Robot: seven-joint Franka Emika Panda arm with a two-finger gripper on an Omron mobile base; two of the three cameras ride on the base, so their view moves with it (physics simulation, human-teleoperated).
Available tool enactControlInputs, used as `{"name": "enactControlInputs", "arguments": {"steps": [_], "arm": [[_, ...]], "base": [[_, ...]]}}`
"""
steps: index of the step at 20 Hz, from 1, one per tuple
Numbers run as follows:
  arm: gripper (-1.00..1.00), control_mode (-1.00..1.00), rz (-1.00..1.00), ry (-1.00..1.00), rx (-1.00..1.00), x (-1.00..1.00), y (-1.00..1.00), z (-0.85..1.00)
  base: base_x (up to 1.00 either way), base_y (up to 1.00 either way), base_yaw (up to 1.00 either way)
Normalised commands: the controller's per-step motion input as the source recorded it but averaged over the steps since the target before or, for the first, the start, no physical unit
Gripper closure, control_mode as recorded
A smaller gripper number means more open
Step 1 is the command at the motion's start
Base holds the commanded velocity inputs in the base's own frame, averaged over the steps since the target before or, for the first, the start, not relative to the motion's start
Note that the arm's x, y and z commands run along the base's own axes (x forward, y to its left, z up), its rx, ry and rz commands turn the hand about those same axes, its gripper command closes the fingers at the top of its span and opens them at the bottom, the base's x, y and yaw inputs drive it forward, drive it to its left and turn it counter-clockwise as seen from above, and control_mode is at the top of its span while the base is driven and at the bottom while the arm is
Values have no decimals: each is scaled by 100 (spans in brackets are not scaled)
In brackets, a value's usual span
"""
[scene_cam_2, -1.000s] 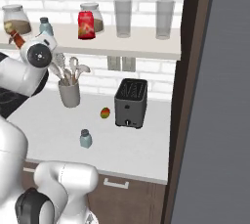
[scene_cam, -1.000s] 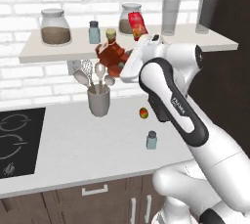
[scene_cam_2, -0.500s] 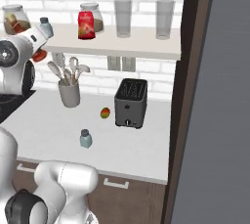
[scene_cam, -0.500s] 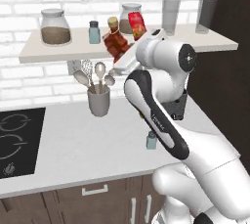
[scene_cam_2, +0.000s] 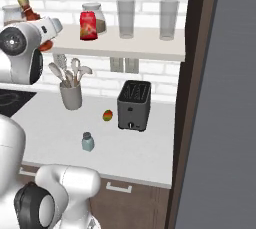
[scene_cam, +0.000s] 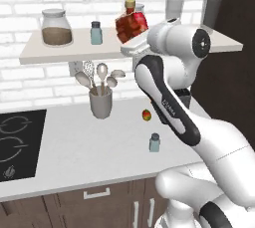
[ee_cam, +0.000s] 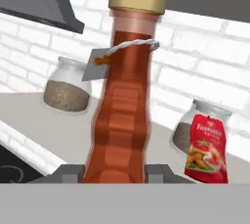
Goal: Put the shaker and condiment bottle from the counter next to their counterparts in the cabinet.
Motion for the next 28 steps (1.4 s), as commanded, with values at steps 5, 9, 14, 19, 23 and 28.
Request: {"name": "enactControlInputs", "arguments": {"steps": [5,9,14,19,23,28], "arm": [[100,-100,-11,18,14,26,0,9],[100,-100,-22,4,7,15,-10,0],[100,-100,-16,4,9,13,-47,0],[100,-100,-6,1,12,1,-67,0],[100,-100,-1,0,8,9,-50,0],[100,-100,0,0,1,22,-32,-1]], "base": [[0,0,0],[0,0,0],[0,0,0],[0,0,0],[0,0,0],[0,0,0]]}}
